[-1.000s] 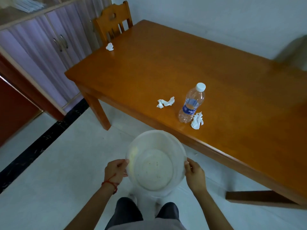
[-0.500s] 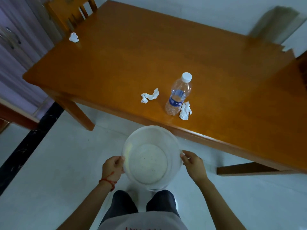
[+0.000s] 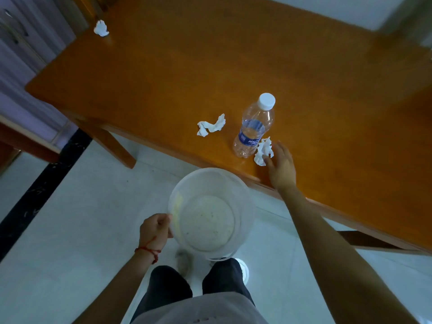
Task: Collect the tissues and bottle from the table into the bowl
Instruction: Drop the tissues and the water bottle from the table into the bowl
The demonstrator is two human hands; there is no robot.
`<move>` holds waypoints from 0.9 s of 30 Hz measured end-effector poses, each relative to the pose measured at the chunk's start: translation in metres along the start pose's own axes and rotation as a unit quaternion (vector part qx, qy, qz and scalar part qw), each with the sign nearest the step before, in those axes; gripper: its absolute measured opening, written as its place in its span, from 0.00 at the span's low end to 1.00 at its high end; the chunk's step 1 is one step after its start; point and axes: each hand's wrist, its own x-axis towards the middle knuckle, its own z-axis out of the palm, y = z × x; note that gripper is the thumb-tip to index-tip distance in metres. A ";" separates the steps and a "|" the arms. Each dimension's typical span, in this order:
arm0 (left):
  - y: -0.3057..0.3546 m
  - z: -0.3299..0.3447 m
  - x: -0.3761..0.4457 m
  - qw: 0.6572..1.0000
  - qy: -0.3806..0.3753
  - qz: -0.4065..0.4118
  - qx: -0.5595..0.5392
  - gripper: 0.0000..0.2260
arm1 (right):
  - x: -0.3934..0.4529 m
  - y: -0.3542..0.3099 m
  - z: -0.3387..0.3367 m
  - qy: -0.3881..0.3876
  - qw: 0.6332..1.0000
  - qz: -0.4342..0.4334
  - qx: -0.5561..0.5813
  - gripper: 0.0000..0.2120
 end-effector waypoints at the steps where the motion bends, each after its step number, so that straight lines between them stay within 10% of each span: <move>1: 0.000 0.000 0.000 1.000 0.000 0.001 0.001 0.06 | 0.005 0.000 0.002 -0.016 1.000 -0.014 -0.015 0.26; 10: 0.004 0.001 -0.001 1.000 0.011 -0.016 0.009 0.11 | 0.015 0.013 0.024 -0.023 0.990 -0.100 -0.097 0.18; 19: 0.006 0.000 -0.002 1.000 0.006 -0.016 0.023 0.09 | -0.042 -0.015 0.023 0.058 0.987 -0.040 0.144 0.09; 27: 0.006 -0.003 -0.005 1.000 0.004 -0.018 0.005 0.10 | -0.122 -0.045 0.051 -0.116 0.969 -0.067 0.208 0.17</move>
